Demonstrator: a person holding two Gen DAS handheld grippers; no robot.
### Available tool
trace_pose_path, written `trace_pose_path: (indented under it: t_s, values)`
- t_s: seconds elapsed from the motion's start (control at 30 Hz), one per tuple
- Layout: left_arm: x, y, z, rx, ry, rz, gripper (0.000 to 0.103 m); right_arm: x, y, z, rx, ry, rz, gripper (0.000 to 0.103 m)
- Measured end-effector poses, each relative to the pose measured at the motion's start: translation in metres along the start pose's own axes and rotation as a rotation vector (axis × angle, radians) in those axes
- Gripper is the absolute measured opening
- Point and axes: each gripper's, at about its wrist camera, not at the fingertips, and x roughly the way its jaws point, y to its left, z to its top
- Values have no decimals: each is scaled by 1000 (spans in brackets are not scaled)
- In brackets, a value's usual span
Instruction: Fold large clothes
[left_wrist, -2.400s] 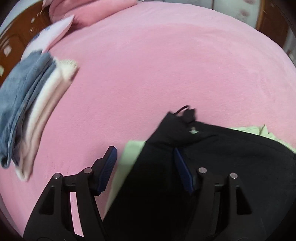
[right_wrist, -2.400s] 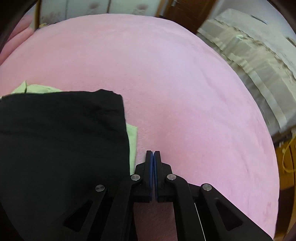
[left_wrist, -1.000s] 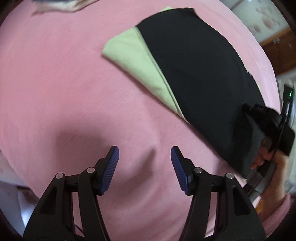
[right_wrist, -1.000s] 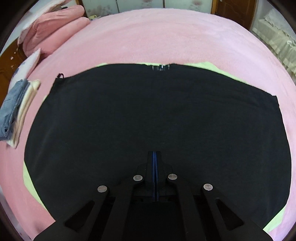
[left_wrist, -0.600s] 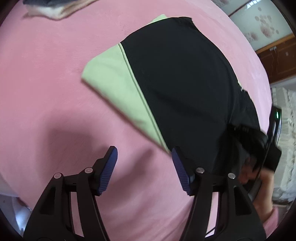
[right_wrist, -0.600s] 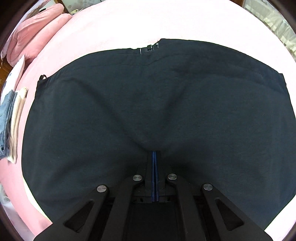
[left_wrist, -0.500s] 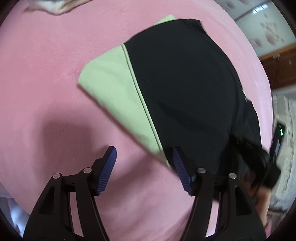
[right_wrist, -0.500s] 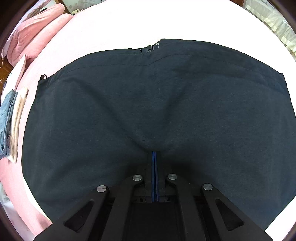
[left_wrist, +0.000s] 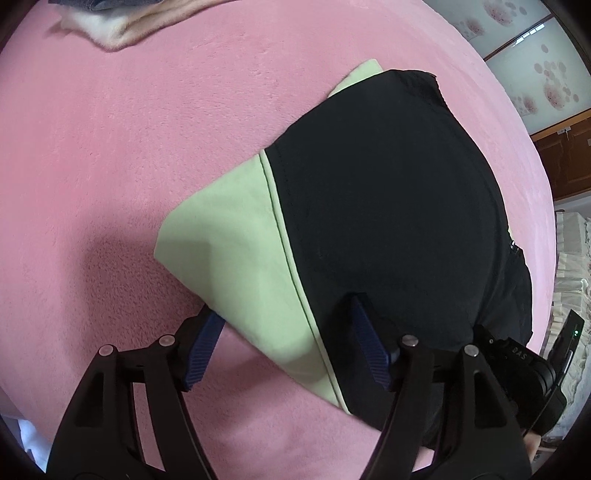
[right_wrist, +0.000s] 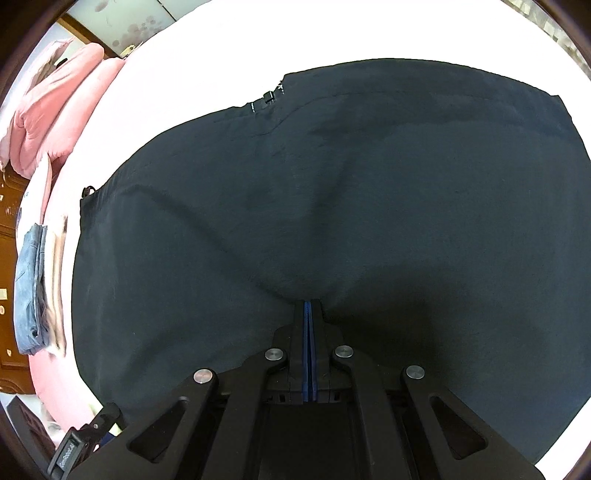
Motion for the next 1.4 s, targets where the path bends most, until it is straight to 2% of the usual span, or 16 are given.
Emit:
trace_pose_path:
  t_s: [0.1,0.13,0.27,0.43,0.83,0.97,1.13,1.2,1.27,1.33,1.4]
  values:
    - [-5,-4,2,16,-8,20,72,-2,-1,1,-28,-1,-13,1]
    - [6,-19,8,20,-9,25,74,-5,-3,2,-36,1,-17,1]
    - [10,-28,4,53,-4,47,79,-7,-8,6,-36,12,-20,1]
    - [14,-35,3,72,1,49,80,-11,1,9,-47,11,-49,1]
    - [21,-49,10,53,10,40,84,9,38,14,-119,17,-116,1]
    - [24,-56,10,58,-11,61,89,11,44,16,-118,21,-99,1]
    - [25,-69,16,58,-75,63,90,15,52,16,-110,17,-58,1]
    - [19,-69,18,42,-121,40,84,20,56,17,-102,17,-38,1]
    - [6,-69,18,18,-190,24,59,24,58,17,-95,19,-18,1]
    - [-4,-73,15,24,-238,2,44,25,57,18,-84,20,6,1]
    - [-13,-83,11,70,-267,0,38,28,57,18,-72,22,30,1]
